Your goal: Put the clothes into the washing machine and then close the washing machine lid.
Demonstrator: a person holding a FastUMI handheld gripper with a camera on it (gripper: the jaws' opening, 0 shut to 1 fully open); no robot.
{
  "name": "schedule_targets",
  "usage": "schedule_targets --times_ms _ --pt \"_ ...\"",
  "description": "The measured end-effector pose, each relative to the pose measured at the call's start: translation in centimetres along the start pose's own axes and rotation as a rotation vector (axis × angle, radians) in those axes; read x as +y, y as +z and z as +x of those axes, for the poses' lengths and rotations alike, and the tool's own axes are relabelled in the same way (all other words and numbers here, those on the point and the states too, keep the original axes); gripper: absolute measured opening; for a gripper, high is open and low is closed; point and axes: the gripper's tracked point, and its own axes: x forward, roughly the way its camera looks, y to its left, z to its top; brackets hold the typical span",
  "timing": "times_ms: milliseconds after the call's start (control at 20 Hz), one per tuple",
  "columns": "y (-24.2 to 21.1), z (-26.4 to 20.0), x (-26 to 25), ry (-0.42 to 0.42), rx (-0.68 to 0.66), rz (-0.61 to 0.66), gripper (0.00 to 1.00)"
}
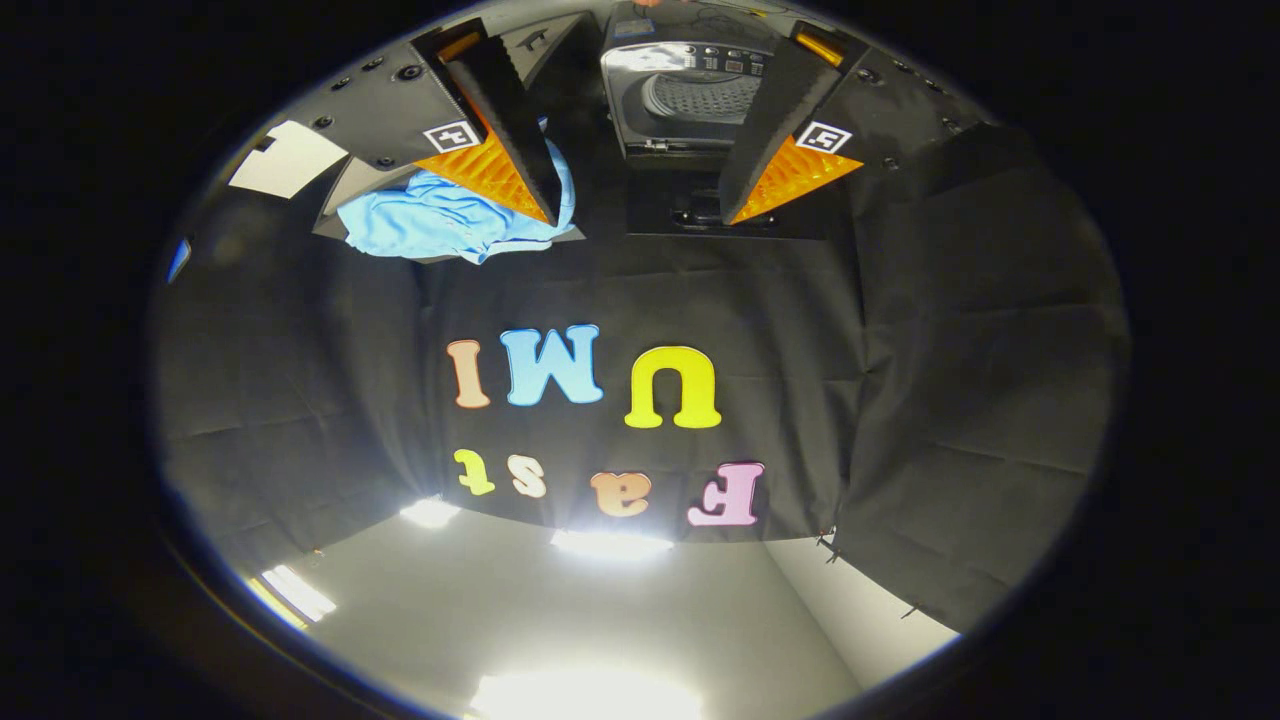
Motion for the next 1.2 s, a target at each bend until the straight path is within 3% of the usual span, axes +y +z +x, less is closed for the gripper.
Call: schedule_targets --times_ms 1200 --pt "0.7 13.4 -15.7 -0.136 0.133 0.003 0.98"
